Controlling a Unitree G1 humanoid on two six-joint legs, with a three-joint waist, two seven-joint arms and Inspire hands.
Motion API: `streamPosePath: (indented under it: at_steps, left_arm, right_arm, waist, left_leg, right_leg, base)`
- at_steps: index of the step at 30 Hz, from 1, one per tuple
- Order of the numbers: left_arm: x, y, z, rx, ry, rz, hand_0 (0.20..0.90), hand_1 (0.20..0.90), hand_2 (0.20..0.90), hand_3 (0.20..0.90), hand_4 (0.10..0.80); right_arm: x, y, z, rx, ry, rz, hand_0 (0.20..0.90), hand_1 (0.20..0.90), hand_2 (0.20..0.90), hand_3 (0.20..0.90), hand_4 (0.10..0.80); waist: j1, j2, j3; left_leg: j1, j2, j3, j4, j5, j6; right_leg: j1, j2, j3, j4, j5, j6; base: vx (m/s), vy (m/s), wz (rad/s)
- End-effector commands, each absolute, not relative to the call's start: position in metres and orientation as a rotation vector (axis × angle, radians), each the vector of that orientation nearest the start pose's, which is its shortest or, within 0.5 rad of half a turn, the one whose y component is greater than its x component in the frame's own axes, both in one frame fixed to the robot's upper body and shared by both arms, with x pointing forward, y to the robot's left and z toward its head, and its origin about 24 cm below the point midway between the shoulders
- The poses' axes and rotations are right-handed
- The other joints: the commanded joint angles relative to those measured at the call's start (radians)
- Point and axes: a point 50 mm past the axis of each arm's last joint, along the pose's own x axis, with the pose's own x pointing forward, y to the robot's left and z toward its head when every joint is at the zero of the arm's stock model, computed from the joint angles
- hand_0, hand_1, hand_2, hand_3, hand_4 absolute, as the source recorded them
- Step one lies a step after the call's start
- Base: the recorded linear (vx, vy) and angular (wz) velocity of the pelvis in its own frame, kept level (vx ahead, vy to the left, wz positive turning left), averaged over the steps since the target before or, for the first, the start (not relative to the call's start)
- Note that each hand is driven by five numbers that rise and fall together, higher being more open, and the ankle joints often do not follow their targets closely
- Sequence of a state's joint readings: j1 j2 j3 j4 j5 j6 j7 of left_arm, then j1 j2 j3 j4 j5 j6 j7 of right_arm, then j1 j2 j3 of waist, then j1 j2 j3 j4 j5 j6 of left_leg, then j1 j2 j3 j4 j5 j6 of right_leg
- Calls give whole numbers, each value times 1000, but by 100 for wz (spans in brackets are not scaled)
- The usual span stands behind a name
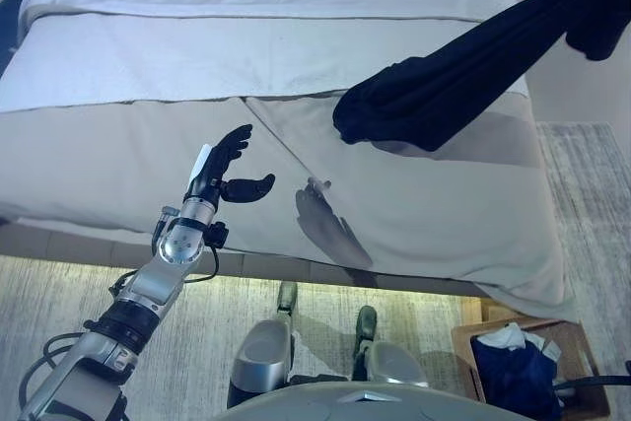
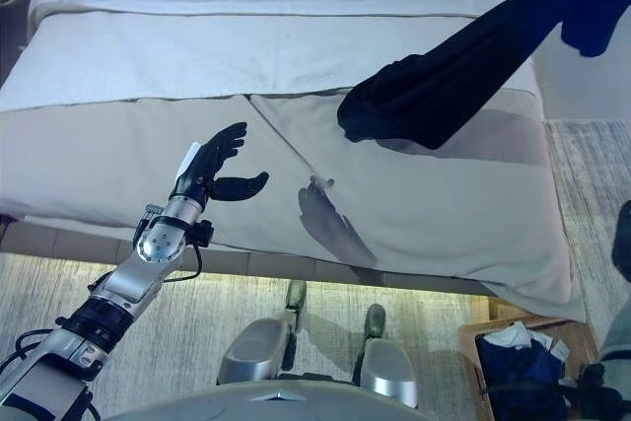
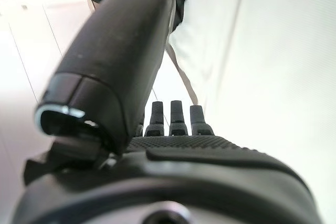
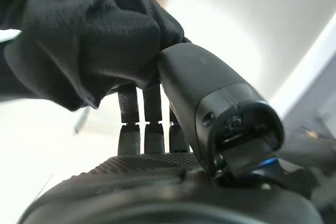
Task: Pick up the clothes from the bed and place them into the basket
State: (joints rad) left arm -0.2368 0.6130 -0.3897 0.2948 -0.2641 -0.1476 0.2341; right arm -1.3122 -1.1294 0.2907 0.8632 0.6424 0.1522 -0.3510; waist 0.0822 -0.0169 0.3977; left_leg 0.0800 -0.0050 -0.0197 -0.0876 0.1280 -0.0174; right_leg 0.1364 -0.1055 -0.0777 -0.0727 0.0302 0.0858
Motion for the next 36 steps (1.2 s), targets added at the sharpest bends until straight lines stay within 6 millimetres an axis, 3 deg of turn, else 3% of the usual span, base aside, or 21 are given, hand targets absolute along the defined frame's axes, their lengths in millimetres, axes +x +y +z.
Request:
streamPosePath:
  at_steps: [1, 4, 6, 8, 9, 10, 11, 14, 19, 28, 36]
  left_arm:
    - [272, 205, 27, 393, 25, -57, 900, 900, 900, 900, 800]
    - [270, 208, 24, 388, 32, -44, 900, 900, 900, 900, 800]
    - [270, 207, 24, 389, 33, -57, 900, 900, 900, 900, 800]
    - [271, 205, 25, 392, 27, -69, 900, 900, 900, 900, 800]
    - [272, 207, 25, 409, 23, -61, 900, 900, 900, 900, 800]
    - [272, 213, 28, 423, 18, -26, 900, 900, 900, 900, 800]
    - [273, 219, 31, 435, 13, 1, 900, 900, 900, 900, 800]
    - [277, 230, 42, 439, 12, 40, 900, 900, 900, 900, 800]
    - [272, 230, 25, 401, 83, 64, 900, 900, 900, 900, 800]
    - [262, 216, 5, 412, 123, -13, 900, 900, 900, 900, 800]
    - [264, 217, 5, 443, 120, -44, 900, 900, 900, 900, 800]
  right_arm:
    - [299, -358, 418, -327, -643, -764, 300, 300, 300, 200, 100]
    - [303, -352, 413, -331, -643, -752, 300, 300, 300, 200, 100]
    - [301, -355, 407, -331, -634, -770, 300, 300, 300, 200, 100]
    - [296, -366, 397, -328, -613, -816, 300, 300, 300, 200, 100]
    - [295, -372, 389, -312, -596, -833, 300, 300, 300, 200, 100]
    - [297, -375, 382, -286, -585, -834, 300, 300, 300, 200, 100]
    - [297, -378, 378, -268, -574, -836, 300, 300, 300, 200, 100]
    - [292, -389, 371, -233, -553, -880, 300, 300, 300, 200, 100]
    - [283, -411, 357, -209, -495, -957, 300, 300, 300, 200, 100]
    - [255, -425, 390, -251, -542, -1084, 300, 300, 300, 200, 100]
    - [242, -432, 397, -304, -527, -1144, 300, 300, 300, 200, 100]
  waist:
    - [-34, -85, -305]
    - [-47, -79, -296]
    - [-59, -79, -293]
    - [-75, -79, -281]
    - [-81, -77, -272]
    - [-73, -70, -256]
    - [-66, -62, -254]
    - [-48, -60, -262]
    - [-60, -70, -279]
    - [-109, -72, -308]
    - [-152, -62, -318]
  left_leg:
    - [3, -38, -47, 191, -231, 14]
    - [-4, -77, -87, 225, -258, 40]
    - [-7, -78, -53, 237, -264, 42]
    - [-6, -81, -34, 227, -260, 40]
    - [5, -72, -19, 203, -251, 37]
    - [16, -50, 26, 178, -238, 36]
    - [12, -34, 52, 166, -232, 42]
    - [-24, -14, 89, 166, -216, 50]
    - [-2, 2, 89, 132, -213, 28]
    - [32, 17, 118, 57, -173, -5]
    - [50, 35, 157, 33, -165, -19]
  right_leg:
    - [-37, 46, 86, 73, -13, -42]
    - [-55, 51, 167, 90, 1, -32]
    - [-66, 45, 181, 85, 21, -21]
    - [-89, 29, 182, 62, 81, 9]
    - [-121, 23, 158, 75, 105, 29]
    - [-147, 8, 82, 134, 109, 46]
    - [-149, 6, 44, 173, 85, 47]
    - [-138, 10, 12, 192, 24, 25]
    - [-108, 25, 22, 97, 22, 11]
    - [-80, 55, 51, 37, 26, -10]
    - [-85, 65, 75, 17, 35, -6]
  base:
    - [9, 101, -49]
    - [7, 129, -67]
    - [-12, 100, -70]
    - [-50, 42, -46]
    - [-148, -18, -20]
    - [-197, -43, -30]
    - [-242, -50, -61]
    - [-187, -88, -102]
    - [29, -96, -49]
    - [12, -63, -8]
    - [-22, -34, -9]
